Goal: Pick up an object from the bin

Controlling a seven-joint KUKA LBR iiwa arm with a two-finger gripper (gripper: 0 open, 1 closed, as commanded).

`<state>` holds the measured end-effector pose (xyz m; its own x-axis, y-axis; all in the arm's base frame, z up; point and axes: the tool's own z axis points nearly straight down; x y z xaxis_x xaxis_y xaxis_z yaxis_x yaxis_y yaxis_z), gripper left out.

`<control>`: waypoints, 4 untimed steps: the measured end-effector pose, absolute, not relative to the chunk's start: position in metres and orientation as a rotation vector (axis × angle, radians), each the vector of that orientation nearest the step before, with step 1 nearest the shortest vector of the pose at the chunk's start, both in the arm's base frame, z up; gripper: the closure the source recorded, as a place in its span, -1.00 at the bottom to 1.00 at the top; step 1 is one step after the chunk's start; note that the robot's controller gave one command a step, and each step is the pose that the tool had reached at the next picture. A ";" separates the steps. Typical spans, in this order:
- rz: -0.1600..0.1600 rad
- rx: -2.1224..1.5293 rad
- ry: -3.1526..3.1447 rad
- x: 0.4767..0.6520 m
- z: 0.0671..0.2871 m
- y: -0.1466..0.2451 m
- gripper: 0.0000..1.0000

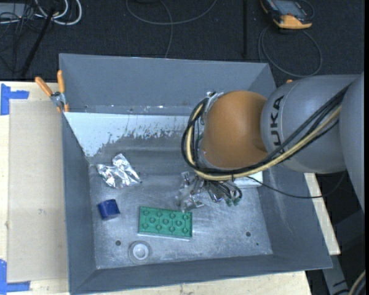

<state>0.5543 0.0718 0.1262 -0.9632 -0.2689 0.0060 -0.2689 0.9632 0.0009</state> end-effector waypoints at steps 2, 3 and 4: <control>-0.001 1.036 -2.961 0.598 0.137 0.099 1.00; -0.003 1.492 -2.768 0.615 0.141 0.161 1.00; 0.002 1.959 -2.459 0.602 0.184 0.104 1.00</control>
Offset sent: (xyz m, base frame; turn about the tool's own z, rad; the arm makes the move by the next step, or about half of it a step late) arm 0.0198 0.0402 0.0704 -0.2634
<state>0.6019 0.1042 0.1844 -0.2233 -0.9748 -0.0009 -0.9748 0.2233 -0.0023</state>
